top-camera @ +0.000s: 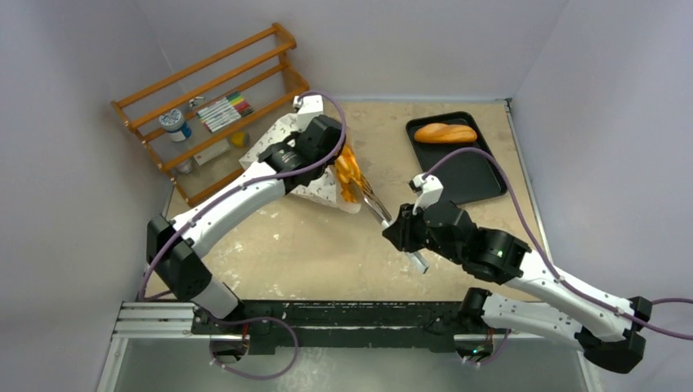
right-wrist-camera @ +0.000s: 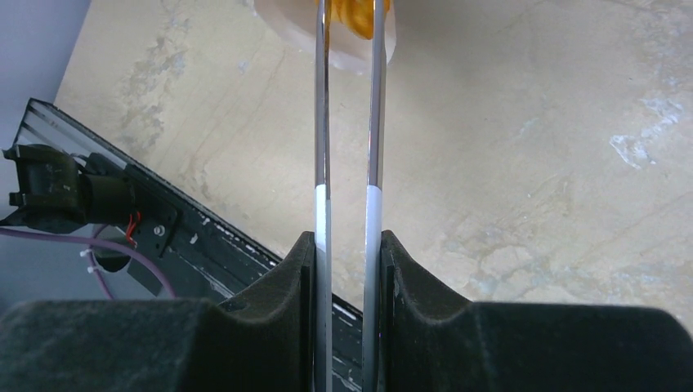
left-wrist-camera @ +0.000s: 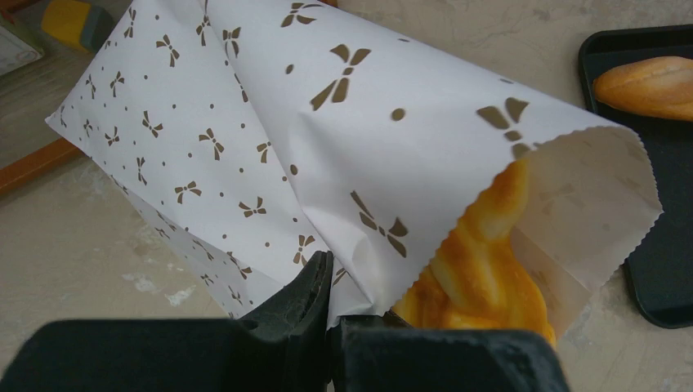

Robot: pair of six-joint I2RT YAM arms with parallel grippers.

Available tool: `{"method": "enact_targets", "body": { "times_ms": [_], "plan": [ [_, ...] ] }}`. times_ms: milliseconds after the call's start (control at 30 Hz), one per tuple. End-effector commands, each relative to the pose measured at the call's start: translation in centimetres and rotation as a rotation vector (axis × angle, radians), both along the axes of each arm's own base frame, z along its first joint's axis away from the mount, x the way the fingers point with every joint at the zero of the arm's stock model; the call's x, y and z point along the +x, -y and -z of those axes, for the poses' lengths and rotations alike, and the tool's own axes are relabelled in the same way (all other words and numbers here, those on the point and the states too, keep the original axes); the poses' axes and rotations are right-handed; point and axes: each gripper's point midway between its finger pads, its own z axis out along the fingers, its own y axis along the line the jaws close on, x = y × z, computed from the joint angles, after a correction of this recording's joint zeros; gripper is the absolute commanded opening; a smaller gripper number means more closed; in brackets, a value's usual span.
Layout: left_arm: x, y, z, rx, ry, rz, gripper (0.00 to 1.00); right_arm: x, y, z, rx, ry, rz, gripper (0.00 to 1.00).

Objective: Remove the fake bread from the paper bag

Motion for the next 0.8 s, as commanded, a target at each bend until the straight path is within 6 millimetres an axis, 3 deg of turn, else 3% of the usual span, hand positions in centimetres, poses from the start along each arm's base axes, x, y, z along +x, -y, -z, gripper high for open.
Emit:
{"method": "enact_targets", "body": {
  "times_ms": [0,133,467,600,633,767],
  "plan": [
    [3.0,0.7,-1.5,-0.058,0.067,-0.066,0.0,0.8,1.6,-3.5,0.097,0.075,0.099,0.0],
    [4.7,1.3,-2.1,-0.078,0.084,-0.083,0.0,0.6,2.5,-3.9,0.103,0.086,0.117,0.0],
    [8.2,0.1,-2.9,-0.099,0.097,-0.125,0.0,0.7,4.0,-4.9,0.119,0.098,0.176,0.0],
    [8.6,-0.8,-2.9,-0.104,0.1,-0.133,0.0,0.9,4.2,-4.6,0.112,0.088,0.204,0.0],
    [8.6,-1.1,-2.7,-0.106,0.1,-0.135,0.0,1.1,4.0,-5.9,0.137,0.099,0.211,0.0],
    [8.1,-1.5,-2.2,-0.115,0.1,-0.119,0.0,2.4,3.4,-7.3,0.166,0.12,0.265,0.0]
  ]
}}
